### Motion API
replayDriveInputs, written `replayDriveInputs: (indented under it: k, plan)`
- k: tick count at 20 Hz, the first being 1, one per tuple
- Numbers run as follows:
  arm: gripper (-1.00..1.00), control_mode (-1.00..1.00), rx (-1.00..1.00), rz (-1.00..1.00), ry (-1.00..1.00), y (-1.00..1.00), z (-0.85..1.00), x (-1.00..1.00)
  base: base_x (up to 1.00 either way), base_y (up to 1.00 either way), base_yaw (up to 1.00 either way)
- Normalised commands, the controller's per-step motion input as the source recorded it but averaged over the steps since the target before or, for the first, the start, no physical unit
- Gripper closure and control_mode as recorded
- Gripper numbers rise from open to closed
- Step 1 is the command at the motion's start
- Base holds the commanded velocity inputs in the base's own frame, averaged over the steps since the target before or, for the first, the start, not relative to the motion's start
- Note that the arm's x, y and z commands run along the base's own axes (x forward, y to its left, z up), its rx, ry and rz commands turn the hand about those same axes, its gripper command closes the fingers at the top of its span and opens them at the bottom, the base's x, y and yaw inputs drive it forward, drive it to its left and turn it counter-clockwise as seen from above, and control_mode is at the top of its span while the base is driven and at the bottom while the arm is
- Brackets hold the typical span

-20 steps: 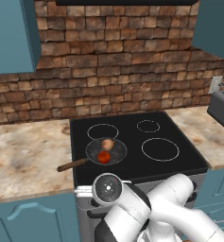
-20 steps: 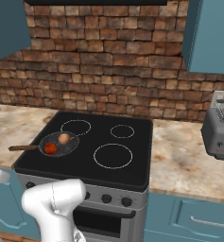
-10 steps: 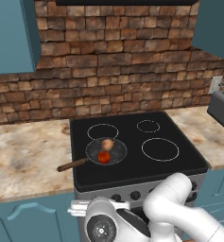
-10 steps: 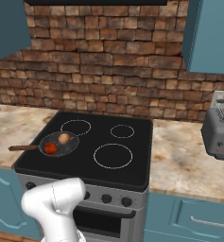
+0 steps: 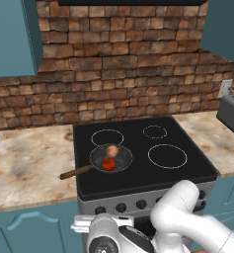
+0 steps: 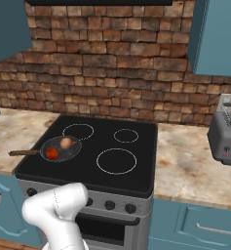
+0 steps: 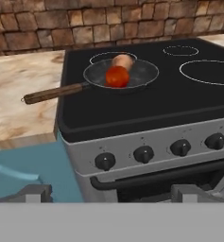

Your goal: Place the pan on the front left burner on the stove. Then place the tomato and the onion in the pan and turn on the front left burner.

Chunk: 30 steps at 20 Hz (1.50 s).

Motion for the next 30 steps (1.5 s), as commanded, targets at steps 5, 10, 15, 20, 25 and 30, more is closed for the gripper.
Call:
replayDriveInputs:
  k: [5,10,15,20,25,30]
  plan:
    - [-1.0,-1.0,-0.04,0.0,-0.16,0.0,-0.29,0.07,0.0,0.0,0.0]
    - [-1.0,-1.0,-0.04,0.0,-0.16,0.0,-0.09,0.14,0.0,0.0,0.0]
    - [-1.0,-1.0,-0.01,0.0,-0.07,-0.03,-0.1,0.23,0.0,0.0,0.0]
    - [-1.0,-1.0,-0.01,0.0,-0.02,-0.04,-0.25,0.21,0.0,0.0,0.0]
    - [-1.0,-1.0,0.0,0.0,-0.01,-0.01,-0.32,0.09,0.0,0.0,0.0]
    - [-1.0,-1.0,0.0,0.0,-0.01,-0.01,-0.29,0.17,0.0,0.0,0.0]
